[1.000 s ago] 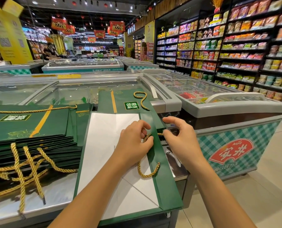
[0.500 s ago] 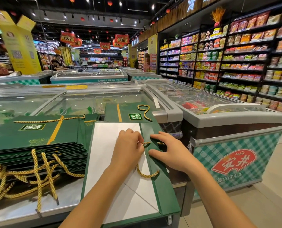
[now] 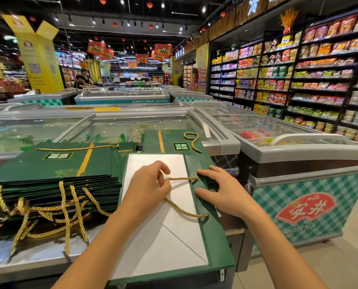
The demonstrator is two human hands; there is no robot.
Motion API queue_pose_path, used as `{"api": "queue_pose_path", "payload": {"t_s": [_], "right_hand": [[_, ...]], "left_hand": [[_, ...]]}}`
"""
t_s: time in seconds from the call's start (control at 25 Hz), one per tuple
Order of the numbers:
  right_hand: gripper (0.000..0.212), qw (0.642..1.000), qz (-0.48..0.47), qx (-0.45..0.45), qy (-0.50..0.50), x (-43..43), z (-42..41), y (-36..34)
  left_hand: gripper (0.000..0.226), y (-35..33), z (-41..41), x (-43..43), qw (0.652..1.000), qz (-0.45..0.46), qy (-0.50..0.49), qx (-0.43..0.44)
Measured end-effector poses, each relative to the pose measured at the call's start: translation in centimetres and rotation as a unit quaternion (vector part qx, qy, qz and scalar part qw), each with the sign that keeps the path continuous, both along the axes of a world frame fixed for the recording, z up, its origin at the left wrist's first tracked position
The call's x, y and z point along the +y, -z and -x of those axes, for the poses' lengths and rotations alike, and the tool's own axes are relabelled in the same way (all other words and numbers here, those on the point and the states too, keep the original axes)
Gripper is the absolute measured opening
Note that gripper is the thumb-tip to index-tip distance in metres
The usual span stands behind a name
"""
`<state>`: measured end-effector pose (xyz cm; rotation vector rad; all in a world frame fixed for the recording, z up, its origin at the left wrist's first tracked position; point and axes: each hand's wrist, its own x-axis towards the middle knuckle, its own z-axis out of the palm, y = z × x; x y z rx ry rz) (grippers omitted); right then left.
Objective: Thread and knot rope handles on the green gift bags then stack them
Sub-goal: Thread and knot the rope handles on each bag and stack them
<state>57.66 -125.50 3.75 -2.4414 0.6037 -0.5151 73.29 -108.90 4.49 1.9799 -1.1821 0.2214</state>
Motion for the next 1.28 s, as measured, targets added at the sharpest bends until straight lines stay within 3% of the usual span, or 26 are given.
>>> {"api": "queue_pose_path", "payload": {"t_s": [0.08, 0.28, 0.44, 0.6, 0.76, 0.88, 1.04, 1.12, 1.28], "right_hand": [[0.063, 1.0, 0.001, -0.001, 0.002, 0.0, 0.0, 0.0], [0.063, 1.0, -0.001, 0.004, 0.002, 0.2, 0.0, 0.0], [0.062, 1.0, 0.0, -0.021, 0.01, 0.6, 0.1, 0.2], [0.042, 0.986, 0.02, -0.101, 0.132, 1.0, -0.2, 1.1], [0.037, 0.985, 0.073, -0.011, 0.158, 2.3, -0.1, 1.2], [0.019, 0.984, -0.062, -0.103, 0.131, 3.5, 1.2, 0.5], [0.01, 0.922, -0.294, -0.243, 0.067, 6.0, 2.6, -2.1], [0.013, 0.895, -0.343, -0.282, 0.037, 7.6, 3.1, -4.5], [0.013, 0.88, -0.353, -0.318, -0.001, 10.0, 3.0, -9.0]], "left_hand": [[0.013, 0.4, -0.2, 1.0, 0.999, -0.023, -0.026, -0.03], [0.023, 0.2, -0.7, 2.2, 0.992, 0.07, 0.031, 0.097], [0.024, 0.8, -0.5, 2.2, 0.981, 0.125, 0.039, 0.14], [0.022, 1.4, 0.0, 1.7, 0.982, 0.134, 0.018, 0.135], [0.022, 1.2, 0.6, 1.6, 0.985, 0.136, 0.007, 0.102], [0.019, 1.2, 0.9, 1.8, 0.991, 0.122, 0.005, 0.053], [0.015, -0.5, 1.8, 2.5, 0.992, 0.122, 0.015, 0.01], [0.014, -1.8, 2.6, 3.3, 0.992, 0.12, 0.028, 0.003], [0.02, -5.2, 4.5, 5.0, 0.988, 0.09, 0.089, 0.089]]}}
